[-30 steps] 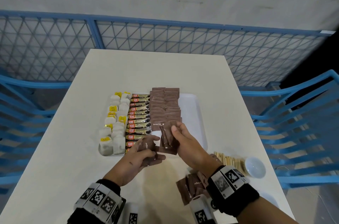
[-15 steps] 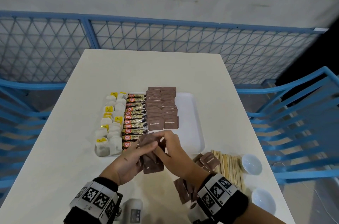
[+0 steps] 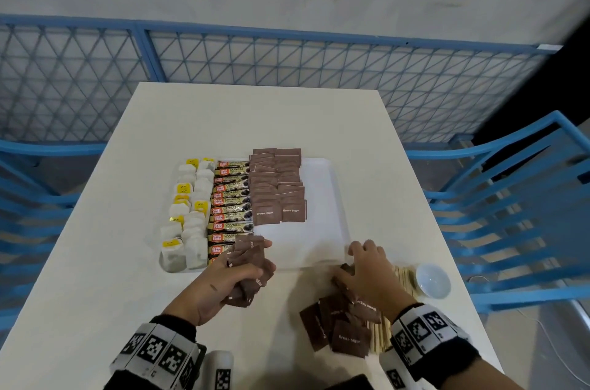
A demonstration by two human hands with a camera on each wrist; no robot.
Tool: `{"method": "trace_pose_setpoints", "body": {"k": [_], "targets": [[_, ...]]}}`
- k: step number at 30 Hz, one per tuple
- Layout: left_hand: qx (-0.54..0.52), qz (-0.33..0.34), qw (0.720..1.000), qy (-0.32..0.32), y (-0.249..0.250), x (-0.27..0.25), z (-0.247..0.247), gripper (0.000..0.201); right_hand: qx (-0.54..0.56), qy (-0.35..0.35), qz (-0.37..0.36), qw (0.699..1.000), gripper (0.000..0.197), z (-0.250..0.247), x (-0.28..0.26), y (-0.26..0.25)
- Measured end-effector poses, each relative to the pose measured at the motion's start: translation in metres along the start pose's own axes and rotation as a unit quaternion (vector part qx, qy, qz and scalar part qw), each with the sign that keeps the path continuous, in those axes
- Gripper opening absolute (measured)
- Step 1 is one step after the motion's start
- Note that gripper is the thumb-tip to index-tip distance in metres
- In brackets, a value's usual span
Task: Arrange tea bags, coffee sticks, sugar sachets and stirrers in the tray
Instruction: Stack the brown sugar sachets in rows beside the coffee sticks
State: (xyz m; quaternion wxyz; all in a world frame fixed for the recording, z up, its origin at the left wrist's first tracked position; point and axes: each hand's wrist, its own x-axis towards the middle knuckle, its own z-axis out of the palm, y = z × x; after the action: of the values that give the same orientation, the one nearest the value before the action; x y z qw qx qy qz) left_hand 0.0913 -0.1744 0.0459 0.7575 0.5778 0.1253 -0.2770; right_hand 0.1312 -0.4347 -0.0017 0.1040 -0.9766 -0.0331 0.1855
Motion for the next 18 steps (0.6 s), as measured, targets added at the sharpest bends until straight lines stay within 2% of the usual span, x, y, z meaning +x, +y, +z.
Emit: {"method": "trace_pose_setpoints", "body": {"k": [3, 9, 12, 16, 18], "targets": [[0.013, -0.013, 1.0, 0.009, 0.0, 0.0, 0.001, 0.05, -0.015, -0.004, 0.02, 1.0, 0.065, 0.01, -0.002, -0.005], [0.007, -0.018, 1.0, 0.023, -0.001, 0.0, -0.001, 0.05, -0.015, -0.023, 0.028, 0.999, 0.072, 0.012, -0.004, -0.014], [0.004, -0.015, 1.0, 0.026, -0.003, 0.001, -0.002, 0.058, -0.013, -0.034, 0.02, 0.999, 0.054, 0.009, -0.006, -0.017], [0.006, 0.0, 0.998, 0.063, -0.005, 0.003, -0.002, 0.049, 0.037, -0.034, 0.021, 0.999, 0.018, -0.002, 0.001, -0.017], [-0.003, 0.021, 0.995, 0.097, -0.005, 0.005, -0.003, 0.049, 0.047, -0.041, 0.025, 0.998, 0.016, -0.01, 0.005, -0.014]]}}
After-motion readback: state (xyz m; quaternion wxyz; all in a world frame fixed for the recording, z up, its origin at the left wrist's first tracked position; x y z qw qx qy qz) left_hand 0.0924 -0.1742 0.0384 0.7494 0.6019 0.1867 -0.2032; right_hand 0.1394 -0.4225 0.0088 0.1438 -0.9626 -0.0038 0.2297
